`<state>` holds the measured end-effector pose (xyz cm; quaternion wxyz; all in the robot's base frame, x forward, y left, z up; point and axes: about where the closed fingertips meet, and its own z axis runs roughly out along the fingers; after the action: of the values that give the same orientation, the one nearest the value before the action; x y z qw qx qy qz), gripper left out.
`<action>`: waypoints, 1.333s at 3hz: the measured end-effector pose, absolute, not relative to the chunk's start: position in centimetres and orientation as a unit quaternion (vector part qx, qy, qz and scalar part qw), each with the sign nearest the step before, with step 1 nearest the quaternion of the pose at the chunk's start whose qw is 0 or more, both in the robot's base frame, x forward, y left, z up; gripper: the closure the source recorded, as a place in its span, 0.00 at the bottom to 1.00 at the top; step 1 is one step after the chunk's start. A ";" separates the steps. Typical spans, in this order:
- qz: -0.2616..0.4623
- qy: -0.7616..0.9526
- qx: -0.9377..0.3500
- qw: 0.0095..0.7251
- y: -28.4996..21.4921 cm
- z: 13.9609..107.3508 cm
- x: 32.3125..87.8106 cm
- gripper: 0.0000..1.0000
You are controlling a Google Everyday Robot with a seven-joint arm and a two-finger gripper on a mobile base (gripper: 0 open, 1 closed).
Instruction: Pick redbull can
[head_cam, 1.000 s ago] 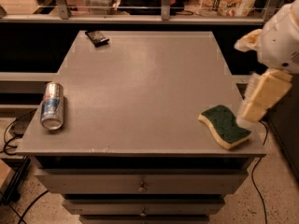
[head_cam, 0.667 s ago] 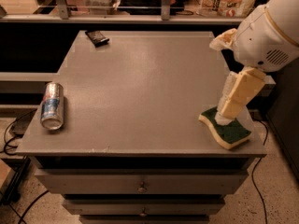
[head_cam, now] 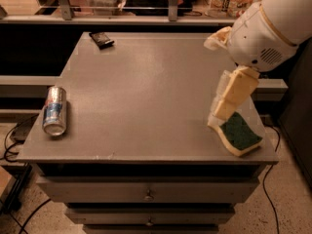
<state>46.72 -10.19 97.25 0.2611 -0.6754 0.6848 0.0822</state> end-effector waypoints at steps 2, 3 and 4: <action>0.163 0.601 -0.715 0.318 2.3 97.7 49.6 0.00; 0.213 0.554 -0.738 0.322 9.4 96.6 50.8 0.00; 0.213 0.554 -0.738 0.322 9.4 96.6 50.7 0.00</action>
Offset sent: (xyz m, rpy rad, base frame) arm 0.0436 0.1811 0.0045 0.2638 -0.0193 0.3020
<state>50.73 9.39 96.62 0.3216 -0.7379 0.5540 0.2126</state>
